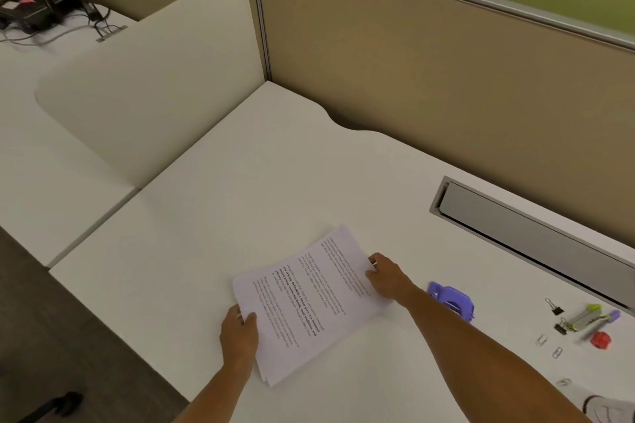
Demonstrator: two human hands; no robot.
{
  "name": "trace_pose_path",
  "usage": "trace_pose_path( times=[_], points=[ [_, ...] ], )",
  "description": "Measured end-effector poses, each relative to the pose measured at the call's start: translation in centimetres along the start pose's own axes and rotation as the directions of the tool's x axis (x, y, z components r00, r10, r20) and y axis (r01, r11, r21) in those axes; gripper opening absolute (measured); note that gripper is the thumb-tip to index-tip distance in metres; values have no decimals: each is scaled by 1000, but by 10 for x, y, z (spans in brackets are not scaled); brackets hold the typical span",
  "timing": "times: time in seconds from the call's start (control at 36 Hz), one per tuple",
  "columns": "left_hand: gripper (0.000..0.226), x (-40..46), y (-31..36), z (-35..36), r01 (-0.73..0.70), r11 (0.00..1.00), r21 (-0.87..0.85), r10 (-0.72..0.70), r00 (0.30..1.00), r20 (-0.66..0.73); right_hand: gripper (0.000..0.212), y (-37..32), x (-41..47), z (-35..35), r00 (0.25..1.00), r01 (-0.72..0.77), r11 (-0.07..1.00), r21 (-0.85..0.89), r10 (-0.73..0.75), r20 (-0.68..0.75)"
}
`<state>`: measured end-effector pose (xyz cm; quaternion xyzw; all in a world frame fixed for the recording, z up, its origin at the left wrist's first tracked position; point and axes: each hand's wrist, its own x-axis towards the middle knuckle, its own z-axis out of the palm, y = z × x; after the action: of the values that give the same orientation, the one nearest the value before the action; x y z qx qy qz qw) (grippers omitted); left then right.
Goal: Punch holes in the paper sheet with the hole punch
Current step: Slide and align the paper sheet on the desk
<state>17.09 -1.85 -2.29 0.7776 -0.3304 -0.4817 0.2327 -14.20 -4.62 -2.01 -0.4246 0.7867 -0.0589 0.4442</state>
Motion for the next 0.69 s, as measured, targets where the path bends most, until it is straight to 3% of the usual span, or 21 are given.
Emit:
trace_pose_path(
  times=[0.28, 0.42, 0.58, 0.69],
  points=[
    [15, -10, -20, -5, -83, 992, 90, 76, 994, 81, 22, 62, -70, 36, 996, -89, 947, 308, 93, 4],
    [22, -14, -27, -4, -79, 991, 110, 65, 990, 125, 13, 77, -99, 54, 992, -110, 917, 382, 128, -22],
    [18, -15, -26, -4, -93, 982, 162, 61, 980, 188, 17, 89, -116, 73, 982, -133, 902, 412, 177, -70],
    [27, -16, -18, -6, -145, 974, 175, 102, 967, 234, 18, 89, -126, 78, 974, -158, 893, 422, 211, -83]
  ],
)
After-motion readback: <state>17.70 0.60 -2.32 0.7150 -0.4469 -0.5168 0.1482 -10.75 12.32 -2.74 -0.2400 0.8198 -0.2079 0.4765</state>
